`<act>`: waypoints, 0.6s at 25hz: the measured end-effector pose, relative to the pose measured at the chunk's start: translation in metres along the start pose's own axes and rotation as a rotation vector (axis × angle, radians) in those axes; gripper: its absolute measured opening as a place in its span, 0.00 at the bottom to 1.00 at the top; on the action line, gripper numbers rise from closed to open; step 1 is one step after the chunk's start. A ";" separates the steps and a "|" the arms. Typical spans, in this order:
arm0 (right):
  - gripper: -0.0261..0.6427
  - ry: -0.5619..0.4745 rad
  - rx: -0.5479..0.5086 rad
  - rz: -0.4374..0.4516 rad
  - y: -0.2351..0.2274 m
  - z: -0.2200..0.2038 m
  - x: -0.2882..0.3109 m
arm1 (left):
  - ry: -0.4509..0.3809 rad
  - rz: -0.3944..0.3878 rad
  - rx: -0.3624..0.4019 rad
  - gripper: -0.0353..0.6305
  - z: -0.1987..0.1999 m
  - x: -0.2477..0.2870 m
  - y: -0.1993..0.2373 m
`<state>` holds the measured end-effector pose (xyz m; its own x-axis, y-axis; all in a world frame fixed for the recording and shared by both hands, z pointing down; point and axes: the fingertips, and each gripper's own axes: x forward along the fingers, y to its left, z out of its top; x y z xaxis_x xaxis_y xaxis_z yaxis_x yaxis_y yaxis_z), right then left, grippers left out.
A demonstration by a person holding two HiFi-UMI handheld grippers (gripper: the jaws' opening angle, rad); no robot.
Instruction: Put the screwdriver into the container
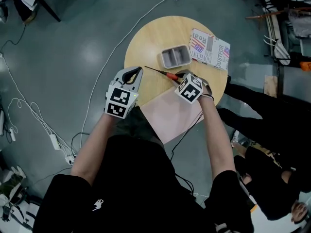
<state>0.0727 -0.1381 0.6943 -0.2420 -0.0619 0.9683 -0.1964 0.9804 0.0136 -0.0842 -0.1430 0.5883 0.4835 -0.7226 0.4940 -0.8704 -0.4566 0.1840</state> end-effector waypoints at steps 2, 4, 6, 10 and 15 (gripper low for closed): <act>0.18 -0.021 0.020 -0.011 0.003 0.001 -0.006 | -0.004 -0.005 0.008 0.06 0.004 -0.003 -0.003; 0.18 -0.045 0.041 -0.023 0.005 0.002 -0.012 | -0.011 -0.008 0.022 0.06 0.010 -0.006 -0.006; 0.18 -0.069 0.064 -0.035 0.008 0.002 -0.019 | -0.024 -0.002 0.034 0.06 0.018 -0.011 -0.009; 0.18 -0.116 0.106 -0.065 0.010 0.002 -0.037 | -0.035 0.007 0.043 0.06 0.028 -0.020 -0.015; 0.18 -0.158 0.144 -0.107 0.013 0.001 -0.061 | -0.051 0.004 0.092 0.06 0.043 -0.032 -0.026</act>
<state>0.0842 -0.1217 0.6348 -0.3561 -0.2038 0.9120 -0.3599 0.9305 0.0674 -0.0735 -0.1305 0.5309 0.4862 -0.7488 0.4505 -0.8612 -0.4978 0.1021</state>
